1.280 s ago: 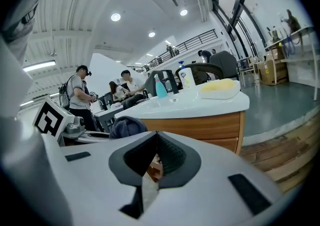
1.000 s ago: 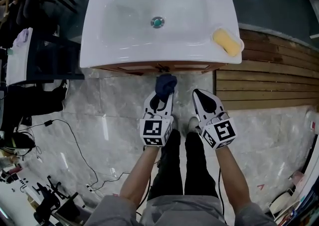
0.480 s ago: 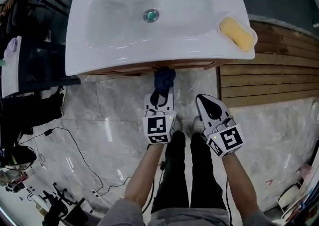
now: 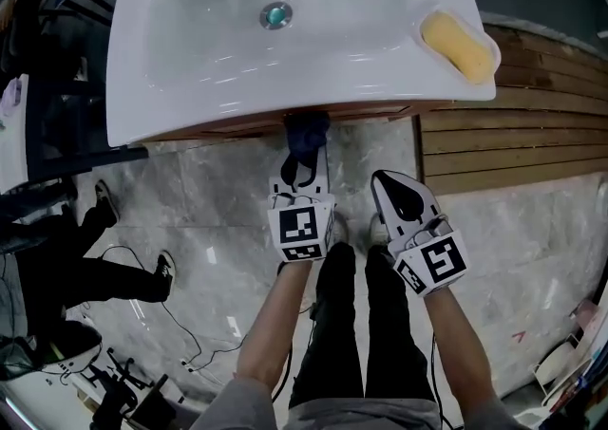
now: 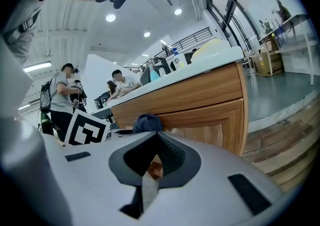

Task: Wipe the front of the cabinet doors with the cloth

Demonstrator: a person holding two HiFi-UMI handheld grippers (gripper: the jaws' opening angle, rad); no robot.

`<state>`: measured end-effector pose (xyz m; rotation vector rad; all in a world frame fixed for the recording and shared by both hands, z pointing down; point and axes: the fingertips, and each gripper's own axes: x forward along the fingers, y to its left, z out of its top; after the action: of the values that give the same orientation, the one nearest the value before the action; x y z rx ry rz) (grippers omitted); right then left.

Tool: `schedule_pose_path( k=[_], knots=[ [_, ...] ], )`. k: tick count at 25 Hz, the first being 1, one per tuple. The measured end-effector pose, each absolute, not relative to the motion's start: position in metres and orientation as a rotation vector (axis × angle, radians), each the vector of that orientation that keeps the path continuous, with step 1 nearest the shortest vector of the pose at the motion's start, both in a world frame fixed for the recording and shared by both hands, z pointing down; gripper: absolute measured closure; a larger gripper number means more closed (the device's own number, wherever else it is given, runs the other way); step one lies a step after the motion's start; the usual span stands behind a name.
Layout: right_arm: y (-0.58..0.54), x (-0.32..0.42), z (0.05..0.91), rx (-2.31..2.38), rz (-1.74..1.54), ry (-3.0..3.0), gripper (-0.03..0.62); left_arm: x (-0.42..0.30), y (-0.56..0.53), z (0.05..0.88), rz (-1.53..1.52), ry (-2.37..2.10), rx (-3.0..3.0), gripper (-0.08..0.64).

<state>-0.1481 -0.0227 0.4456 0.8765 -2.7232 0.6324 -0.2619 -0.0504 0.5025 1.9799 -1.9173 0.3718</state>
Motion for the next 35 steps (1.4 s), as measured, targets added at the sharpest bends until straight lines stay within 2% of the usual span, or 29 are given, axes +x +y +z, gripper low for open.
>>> schedule_pose_path(
  k=[12, 35],
  knots=[
    [-0.03, -0.122, 0.448, 0.943, 0.66, -2.723, 0.581, -0.231, -0.072, 0.508, 0.423, -1.849, 2.06, 0.454],
    [-0.04, -0.028, 0.458, 1.168, 0.726, -2.677, 0.58, -0.106, -0.114, 0.51, 0.534, -1.649, 2.325, 0.454]
  ],
)
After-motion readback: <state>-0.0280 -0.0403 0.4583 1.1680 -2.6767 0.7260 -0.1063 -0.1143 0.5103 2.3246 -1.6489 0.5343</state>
